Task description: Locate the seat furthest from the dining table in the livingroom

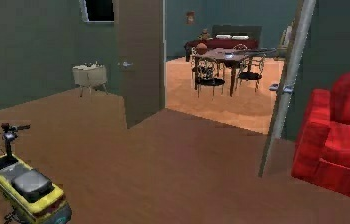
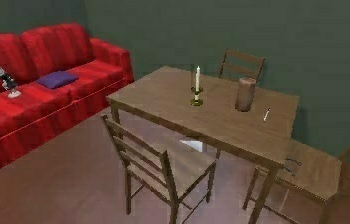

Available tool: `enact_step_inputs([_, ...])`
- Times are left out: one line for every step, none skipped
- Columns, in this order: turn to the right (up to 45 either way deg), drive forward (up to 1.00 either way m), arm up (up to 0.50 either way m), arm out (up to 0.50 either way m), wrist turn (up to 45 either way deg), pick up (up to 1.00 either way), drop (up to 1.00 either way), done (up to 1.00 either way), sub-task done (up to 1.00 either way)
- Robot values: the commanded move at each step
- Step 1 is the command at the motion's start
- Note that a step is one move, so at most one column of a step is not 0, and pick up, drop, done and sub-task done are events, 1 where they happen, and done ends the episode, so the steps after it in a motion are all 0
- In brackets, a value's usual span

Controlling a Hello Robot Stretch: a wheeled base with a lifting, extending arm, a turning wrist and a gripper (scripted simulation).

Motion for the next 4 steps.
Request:
enact_step_inputs([0.0, 0.25, 0.0, 0.0, 0.0, 0.0, 0.0, 0.0, 0.0])
enact_step_inputs([45.0, 0.0, 0.0, 0.0, 0.0, 0.0, 0.0, 0.0, 0.0])
enact_step_inputs([6.0, 0.0, 0.0, 0.0, 0.0, 0.0, 0.0, 0.0, 0.0])
enact_step_inputs([0.0, 0.95, 0.0, 0.0, 0.0, 0.0, 0.0, 0.0, 0.0])
